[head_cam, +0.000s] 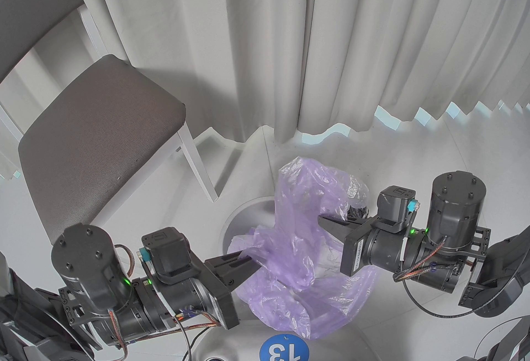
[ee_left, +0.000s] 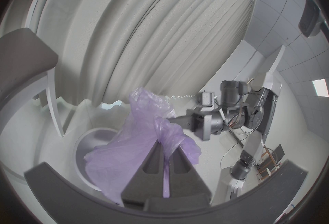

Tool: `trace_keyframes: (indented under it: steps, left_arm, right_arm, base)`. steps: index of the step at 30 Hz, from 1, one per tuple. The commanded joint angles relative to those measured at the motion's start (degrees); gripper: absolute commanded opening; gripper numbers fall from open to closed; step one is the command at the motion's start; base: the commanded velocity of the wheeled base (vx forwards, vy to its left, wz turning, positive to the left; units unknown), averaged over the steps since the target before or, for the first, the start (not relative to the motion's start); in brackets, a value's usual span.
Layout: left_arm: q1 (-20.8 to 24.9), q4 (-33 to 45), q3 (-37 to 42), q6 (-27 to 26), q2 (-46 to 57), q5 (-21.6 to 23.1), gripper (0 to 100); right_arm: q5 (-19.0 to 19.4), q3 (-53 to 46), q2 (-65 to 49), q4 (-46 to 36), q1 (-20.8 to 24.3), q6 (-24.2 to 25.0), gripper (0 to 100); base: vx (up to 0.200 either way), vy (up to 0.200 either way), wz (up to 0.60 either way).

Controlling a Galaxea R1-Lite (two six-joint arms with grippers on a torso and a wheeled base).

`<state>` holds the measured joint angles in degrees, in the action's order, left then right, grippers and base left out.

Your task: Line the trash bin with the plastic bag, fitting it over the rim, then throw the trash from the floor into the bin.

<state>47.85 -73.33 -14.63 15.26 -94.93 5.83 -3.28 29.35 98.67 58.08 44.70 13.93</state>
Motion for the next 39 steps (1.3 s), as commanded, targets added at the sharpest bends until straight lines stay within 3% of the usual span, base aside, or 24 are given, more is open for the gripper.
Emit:
trace_keyframes:
  steps: [1,20,31,39]
  left_arm:
    - [-1.2,-1.0,2.4,0.1,-3.8,-0.5,0]
    - [-4.1,-1.5,0.1,-0.3,-11.7,0.4,0]
    - [-7.6,-3.0,-2.0,-0.1,-16.1,0.5,0]
    - [-8.8,-13.7,-2.5,0.1,-25.7,0.5,0]
  right_arm:
    - [-0.2,-2.3,4.3,5.5,0.0,1.0,0]
    - [0.6,-2.2,9.7,8.0,-1.8,0.7,0]
    - [0.7,0.9,19.2,11.9,-4.6,1.1,0]
    - [0.7,3.4,22.9,13.4,-7.3,1.1,0]
  base:
    - [0.000,0.000,0.00]
    - [0.000,0.000,0.00]
    - [0.000,0.000,0.00]
    - [0.000,0.000,0.00]
